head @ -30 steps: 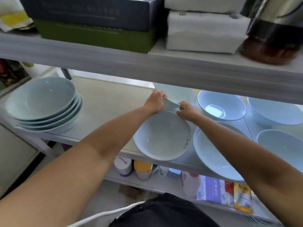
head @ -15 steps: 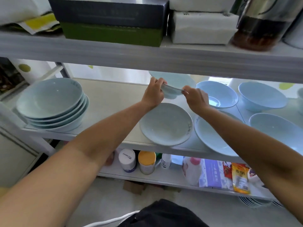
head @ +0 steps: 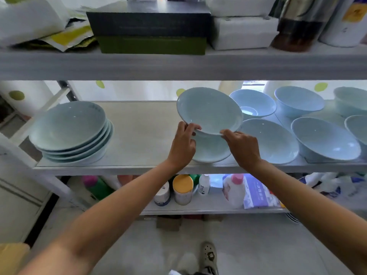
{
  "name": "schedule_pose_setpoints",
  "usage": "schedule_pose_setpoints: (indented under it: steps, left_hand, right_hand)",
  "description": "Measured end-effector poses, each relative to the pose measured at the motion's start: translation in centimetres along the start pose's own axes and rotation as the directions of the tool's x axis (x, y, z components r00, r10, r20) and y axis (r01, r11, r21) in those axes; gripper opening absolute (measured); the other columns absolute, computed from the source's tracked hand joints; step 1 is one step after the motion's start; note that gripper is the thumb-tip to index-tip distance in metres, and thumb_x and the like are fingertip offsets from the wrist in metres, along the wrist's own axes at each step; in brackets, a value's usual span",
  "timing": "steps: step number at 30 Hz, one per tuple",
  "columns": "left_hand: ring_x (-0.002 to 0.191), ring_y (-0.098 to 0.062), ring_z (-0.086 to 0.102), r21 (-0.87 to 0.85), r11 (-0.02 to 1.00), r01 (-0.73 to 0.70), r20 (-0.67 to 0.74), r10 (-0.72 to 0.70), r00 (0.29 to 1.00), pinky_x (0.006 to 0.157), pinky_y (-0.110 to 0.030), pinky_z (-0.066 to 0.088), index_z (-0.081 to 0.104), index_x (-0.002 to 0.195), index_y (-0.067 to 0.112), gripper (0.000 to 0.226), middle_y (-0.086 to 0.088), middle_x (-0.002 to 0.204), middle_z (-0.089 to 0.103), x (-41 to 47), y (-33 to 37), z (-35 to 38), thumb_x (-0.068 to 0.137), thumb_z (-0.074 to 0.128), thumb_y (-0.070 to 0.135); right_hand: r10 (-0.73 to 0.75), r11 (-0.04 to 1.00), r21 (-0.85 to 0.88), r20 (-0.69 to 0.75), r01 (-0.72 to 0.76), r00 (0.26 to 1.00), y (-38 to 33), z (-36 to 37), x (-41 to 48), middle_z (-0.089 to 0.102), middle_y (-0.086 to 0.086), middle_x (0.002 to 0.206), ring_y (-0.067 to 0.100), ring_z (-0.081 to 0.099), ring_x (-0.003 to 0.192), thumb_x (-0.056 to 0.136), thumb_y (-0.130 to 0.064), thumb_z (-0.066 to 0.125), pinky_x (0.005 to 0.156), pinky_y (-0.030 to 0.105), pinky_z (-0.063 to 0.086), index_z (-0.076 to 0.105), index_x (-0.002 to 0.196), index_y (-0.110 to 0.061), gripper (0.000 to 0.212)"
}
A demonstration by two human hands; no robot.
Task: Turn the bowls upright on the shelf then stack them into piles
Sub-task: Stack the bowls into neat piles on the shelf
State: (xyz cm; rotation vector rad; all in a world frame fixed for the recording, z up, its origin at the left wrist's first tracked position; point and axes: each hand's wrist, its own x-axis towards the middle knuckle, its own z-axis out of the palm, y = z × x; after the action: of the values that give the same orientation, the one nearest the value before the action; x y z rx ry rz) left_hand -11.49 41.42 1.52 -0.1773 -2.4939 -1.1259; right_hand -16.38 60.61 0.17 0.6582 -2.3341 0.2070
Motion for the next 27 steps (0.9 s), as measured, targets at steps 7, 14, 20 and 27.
schedule_pose_setpoints:
  steps: [7, 14, 20, 27]
  left_hand:
    - [0.098, -0.029, 0.052, 0.044, 0.999, 0.022, -0.022, -0.021, 1.000, 0.080, -0.007, 0.046, 0.060, 0.109, 0.000, 0.035, -0.023, 0.109, 0.047, -2.5, -0.7, 0.3, 0.080, 0.041, -0.008]
    - [0.097, -0.033, 0.057, 0.146, 0.985, 0.091, -0.026, -0.088, 0.996, 0.076, -0.027, 0.050, 0.060, 0.115, 0.004, 0.041, -0.021, 0.110, 0.054, -4.6, -1.0, 0.8, 0.082, 0.041, -0.013]
    - [0.111, -0.033, 0.045, 0.365, 0.884, 0.291, -0.141, -0.257, 0.956, 0.089, -0.037, 0.040, 0.045, 0.130, 0.011, 0.052, -0.017, 0.119, 0.051, -2.2, -1.0, 0.3, 0.080, 0.045, -0.003]
    - [0.118, -0.034, 0.038, 0.221, 0.874, 0.434, -0.350, -0.344, 0.871, 0.094, -0.037, 0.033, 0.049, 0.127, 0.013, 0.062, -0.016, 0.126, 0.042, 2.4, 0.0, 0.8, 0.069, 0.045, -0.010]
  right_hand:
    - [0.000, 1.000, -0.014, 0.055, 0.001, 0.998, -1.6, -1.0, -2.2, 0.054, 0.001, 0.043, 0.024, 0.052, 0.036, 0.086, -0.036, 0.043, 0.038, 0.018, 0.025, 0.067, 0.074, -0.019, 0.032]
    - [-0.159, 0.987, 0.004, 0.091, 0.159, 0.983, -1.2, -0.8, -3.8, 0.070, 0.002, 0.061, 0.023, 0.070, 0.058, 0.083, -0.022, 0.066, 0.045, 0.026, 0.051, 0.070, 0.093, -0.015, 0.013]
    - [-0.225, 0.973, -0.028, 0.068, 0.227, 0.972, 2.4, -1.7, -4.3, 0.070, 0.001, 0.067, 0.023, 0.067, 0.059, 0.085, -0.015, 0.051, 0.055, 0.027, 0.053, 0.068, 0.113, -0.013, 0.033]
    - [0.133, 0.988, -0.098, 0.185, -0.116, 0.974, 7.6, -1.5, -2.0, 0.073, 0.013, 0.089, 0.034, 0.068, 0.078, 0.075, -0.004, 0.051, 0.065, 0.037, 0.055, 0.064, 0.118, -0.011, 0.045]
